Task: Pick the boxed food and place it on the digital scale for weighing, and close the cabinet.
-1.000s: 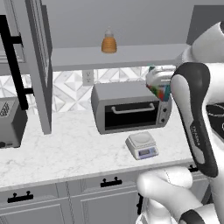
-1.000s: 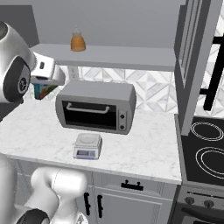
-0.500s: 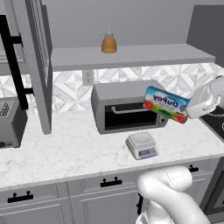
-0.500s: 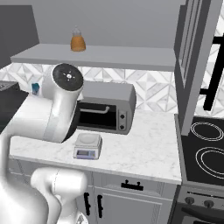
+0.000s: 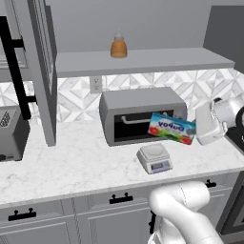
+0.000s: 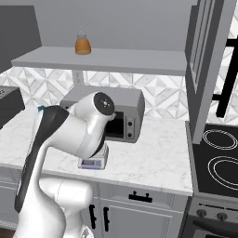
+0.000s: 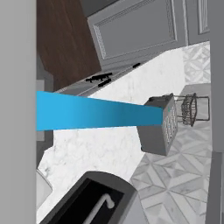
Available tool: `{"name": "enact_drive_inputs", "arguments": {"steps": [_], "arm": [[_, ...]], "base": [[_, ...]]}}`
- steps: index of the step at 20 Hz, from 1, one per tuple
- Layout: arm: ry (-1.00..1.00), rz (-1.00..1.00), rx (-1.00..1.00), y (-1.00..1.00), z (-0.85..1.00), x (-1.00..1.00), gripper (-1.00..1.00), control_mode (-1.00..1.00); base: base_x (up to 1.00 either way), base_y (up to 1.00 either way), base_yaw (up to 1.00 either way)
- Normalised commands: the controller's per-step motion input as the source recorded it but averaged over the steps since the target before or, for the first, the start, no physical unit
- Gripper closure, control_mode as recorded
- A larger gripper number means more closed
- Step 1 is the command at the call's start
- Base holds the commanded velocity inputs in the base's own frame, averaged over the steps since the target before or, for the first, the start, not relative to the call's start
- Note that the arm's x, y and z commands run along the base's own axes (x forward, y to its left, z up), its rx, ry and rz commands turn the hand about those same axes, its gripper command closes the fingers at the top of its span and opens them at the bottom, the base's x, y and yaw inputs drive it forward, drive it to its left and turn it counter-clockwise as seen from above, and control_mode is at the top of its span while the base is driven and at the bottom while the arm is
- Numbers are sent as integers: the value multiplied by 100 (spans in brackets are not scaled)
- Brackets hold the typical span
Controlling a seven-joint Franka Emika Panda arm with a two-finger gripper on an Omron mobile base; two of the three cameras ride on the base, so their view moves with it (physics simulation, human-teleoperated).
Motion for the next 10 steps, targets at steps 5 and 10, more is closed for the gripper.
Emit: {"name": "enact_drive_inputs", "arguments": {"steps": [5, 10], "arm": [[1, 1, 0, -27, -69, 40, 100, -100], [0, 0, -1, -18, -54, 56, 100, -100]], "base": [[0, 0, 0], [0, 0, 0]]}}
